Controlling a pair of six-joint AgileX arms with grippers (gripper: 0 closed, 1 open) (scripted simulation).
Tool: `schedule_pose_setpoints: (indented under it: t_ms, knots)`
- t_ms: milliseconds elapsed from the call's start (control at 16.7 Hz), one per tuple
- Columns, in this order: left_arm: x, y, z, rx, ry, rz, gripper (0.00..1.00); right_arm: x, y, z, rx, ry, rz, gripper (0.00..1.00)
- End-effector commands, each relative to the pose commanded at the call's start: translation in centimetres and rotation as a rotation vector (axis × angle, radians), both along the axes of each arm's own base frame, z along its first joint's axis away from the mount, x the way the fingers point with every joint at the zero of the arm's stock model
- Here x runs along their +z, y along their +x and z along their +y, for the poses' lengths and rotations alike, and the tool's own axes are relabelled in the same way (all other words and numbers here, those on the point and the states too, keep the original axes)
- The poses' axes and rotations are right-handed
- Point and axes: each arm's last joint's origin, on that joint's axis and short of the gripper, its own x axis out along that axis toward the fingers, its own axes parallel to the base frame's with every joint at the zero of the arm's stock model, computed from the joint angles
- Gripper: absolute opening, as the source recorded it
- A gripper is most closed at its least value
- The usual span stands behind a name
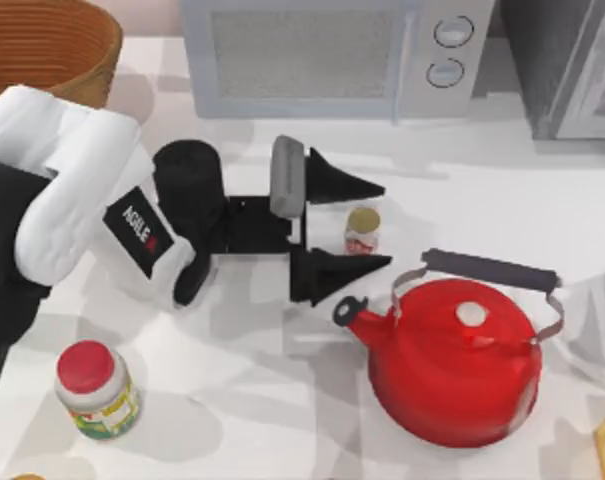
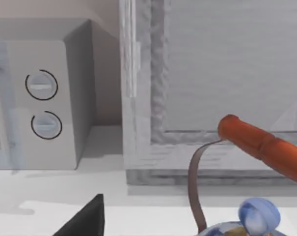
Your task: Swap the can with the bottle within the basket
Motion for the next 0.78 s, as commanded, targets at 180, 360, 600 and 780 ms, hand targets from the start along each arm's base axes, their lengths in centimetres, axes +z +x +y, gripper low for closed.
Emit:
schedule_pose_setpoints:
  t_ms: [180, 360, 600, 780]
  knots:
    - [0.0, 0.0, 0.0, 0.0, 0.0, 0.0, 1.0, 0.0, 0.0, 0.0, 0.0, 0.0, 0.0, 1.0]
    - [0.3, 0.1, 0.1, 0.004, -0.002, -0.009, 1.0, 0.0, 0.0, 0.0, 0.0, 0.0, 0.0, 1.0]
    - [4.4, -0.2, 0.1, 0.074, -0.013, -0.08, 1.0, 0.0, 0.0, 0.0, 0.0, 0.0, 0.0, 1.0]
    - [8.9, -1.7, 1.5, 0.231, 0.014, -0.066, 1.0, 0.0, 0.0, 0.0, 0.0, 0.0, 0.0, 1.0]
